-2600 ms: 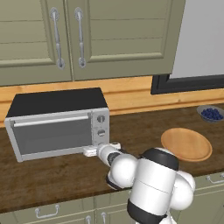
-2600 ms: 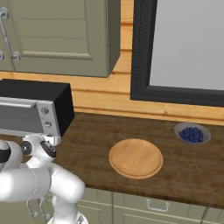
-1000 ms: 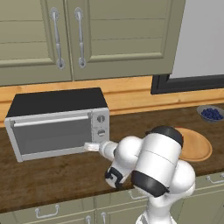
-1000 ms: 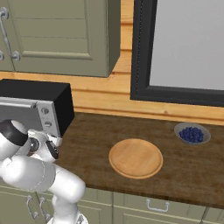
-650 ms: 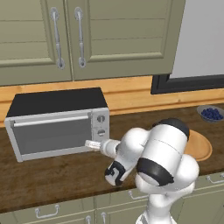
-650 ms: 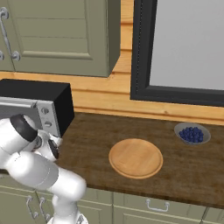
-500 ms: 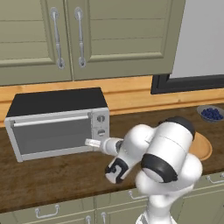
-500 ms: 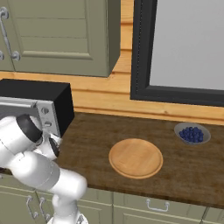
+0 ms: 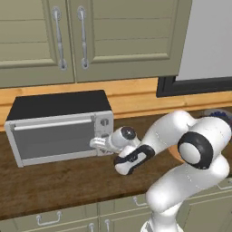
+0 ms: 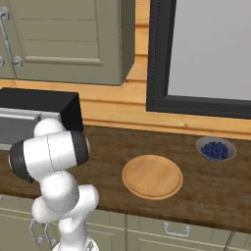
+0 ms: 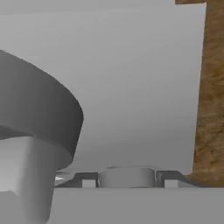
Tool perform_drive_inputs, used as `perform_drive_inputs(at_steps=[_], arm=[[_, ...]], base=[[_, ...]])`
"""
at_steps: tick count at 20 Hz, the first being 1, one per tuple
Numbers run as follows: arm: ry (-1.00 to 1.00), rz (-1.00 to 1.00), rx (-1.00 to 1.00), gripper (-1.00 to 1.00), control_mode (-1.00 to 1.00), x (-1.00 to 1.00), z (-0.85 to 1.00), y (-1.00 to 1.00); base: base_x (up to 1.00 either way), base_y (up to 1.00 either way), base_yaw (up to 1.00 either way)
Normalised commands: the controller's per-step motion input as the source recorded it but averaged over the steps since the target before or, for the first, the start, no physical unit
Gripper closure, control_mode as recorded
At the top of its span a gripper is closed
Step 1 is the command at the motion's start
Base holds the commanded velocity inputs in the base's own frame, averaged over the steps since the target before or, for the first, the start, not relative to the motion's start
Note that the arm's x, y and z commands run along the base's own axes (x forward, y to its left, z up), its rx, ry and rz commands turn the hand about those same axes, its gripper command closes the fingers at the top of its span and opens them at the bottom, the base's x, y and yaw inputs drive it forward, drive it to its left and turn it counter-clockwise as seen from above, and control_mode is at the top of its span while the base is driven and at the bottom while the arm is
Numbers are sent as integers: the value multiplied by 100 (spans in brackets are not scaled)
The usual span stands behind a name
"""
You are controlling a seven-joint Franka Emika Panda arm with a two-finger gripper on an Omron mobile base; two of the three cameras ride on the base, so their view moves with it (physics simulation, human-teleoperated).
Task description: Pick up the kebab skewer and baguette bread, and place them inside the toaster oven. Close the toaster oven door and start by setting the timer.
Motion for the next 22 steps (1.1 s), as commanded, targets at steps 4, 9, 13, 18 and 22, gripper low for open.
perform_drive_inputs(at_steps=[4, 9, 13, 18, 22], arm=[[-18, 25, 53, 100, -100, -39, -8, -100], [-16, 27, 50, 100, -100, -33, -11, -99], [-16, 27, 49, 100, -100, -31, -9, -100], [-17, 22, 44, 100, -100, -23, -7, -85], [-17, 11, 33, 100, -100, -26, -5, -69]], base=[[0, 0, 0], [0, 0, 0], [0, 0, 0], [0, 0, 0], [0, 0, 0]])
